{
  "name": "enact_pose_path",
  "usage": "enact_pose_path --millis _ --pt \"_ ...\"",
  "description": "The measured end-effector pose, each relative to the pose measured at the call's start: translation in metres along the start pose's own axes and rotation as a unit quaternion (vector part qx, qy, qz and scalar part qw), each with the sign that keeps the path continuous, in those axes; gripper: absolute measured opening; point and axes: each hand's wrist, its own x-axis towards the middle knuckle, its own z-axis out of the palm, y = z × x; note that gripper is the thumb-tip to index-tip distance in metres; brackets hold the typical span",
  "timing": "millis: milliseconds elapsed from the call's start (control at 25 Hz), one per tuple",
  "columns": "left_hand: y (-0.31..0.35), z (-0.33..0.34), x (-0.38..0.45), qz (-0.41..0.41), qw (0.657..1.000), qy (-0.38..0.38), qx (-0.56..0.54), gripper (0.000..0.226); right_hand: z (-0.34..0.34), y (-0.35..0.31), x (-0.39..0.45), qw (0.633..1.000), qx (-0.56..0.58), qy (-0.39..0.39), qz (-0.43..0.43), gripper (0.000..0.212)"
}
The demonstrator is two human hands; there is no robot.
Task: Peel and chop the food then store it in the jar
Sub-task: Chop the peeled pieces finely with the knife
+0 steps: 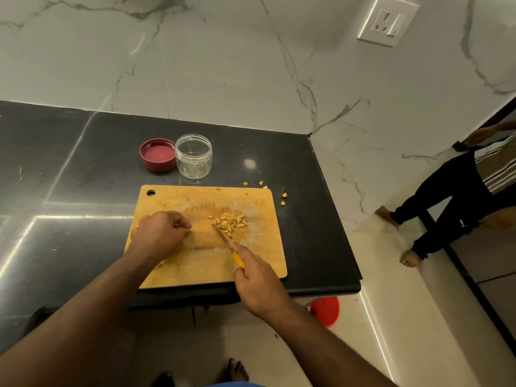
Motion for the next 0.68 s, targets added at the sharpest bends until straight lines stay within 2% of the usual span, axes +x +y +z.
enact_pose_path --millis 200,400,520,680 --pt "-0.001 -0.003 -0.003 0.031 0.999 -0.005 -0.034 0.026 0.004 -0.002 -0.001 1.000 -0.012 -0.011 -0.026 0.055" --pt "-0.006 -0.013 -0.006 0.016 0.998 0.010 -0.058 0.027 0.001 0.000 0.003 0.999 -0.012 0.029 -0.012 0.056" --pt "-0.012 -0.016 -0.004 -0.008 0.999 0.023 -0.024 0.024 0.006 -0.004 0.001 1.000 -0.004 0.009 -0.028 0.055" --pt "-0.008 -0.017 -0.006 -0.014 0.999 0.016 0.029 0.012 0.005 -0.002 0.000 0.999 -0.010 0.036 -0.005 0.055"
